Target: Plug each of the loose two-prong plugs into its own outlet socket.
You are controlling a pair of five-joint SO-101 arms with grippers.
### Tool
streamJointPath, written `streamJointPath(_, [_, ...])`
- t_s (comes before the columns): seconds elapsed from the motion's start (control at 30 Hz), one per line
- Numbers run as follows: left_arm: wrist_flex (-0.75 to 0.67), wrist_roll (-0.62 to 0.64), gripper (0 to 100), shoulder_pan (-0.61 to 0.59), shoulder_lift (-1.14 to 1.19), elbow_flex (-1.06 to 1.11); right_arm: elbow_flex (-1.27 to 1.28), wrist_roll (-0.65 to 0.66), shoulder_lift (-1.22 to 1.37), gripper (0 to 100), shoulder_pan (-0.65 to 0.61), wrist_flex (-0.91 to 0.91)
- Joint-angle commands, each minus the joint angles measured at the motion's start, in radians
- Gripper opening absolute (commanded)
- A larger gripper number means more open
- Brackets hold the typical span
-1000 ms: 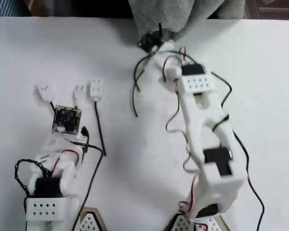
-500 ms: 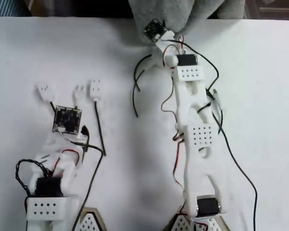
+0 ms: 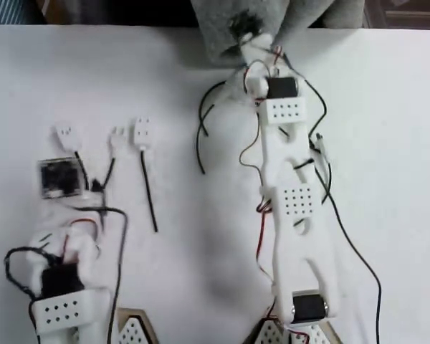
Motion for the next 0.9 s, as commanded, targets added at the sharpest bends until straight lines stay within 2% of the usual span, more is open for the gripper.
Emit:
streamJointPath(0.0, [-0.052,0.08,14,-0.116,-0.005,-0.028,-0.038,-0.195,-0.203,26.8,-0.065,0.067])
streamJointPath(0.23, [-0.069,0.135,14,-0.162,-0.004,-0.023,-0.037,-0.358,-0.242,26.9,-0.323,0.147])
streamJointPath(0.37, [-0.069,0.135,14,-0.162,-0.004,-0.023,-0.015,-0.598,-0.245,26.9,-0.42,0.14])
streamJointPath(0.53, [-0.069,0.137,14,-0.177,-0.004,-0.023,0.026,-0.882,-0.226,26.9,-0.437,0.143])
streamJointPath(0.63, [-0.069,0.137,14,-0.18,-0.004,-0.023,0.063,-0.919,-0.183,26.9,-0.455,0.12])
streamJointPath(0.87, [-0.069,0.137,14,-0.18,-0.004,-0.023,0.069,-0.798,-0.036,26.6,-0.521,0.062])
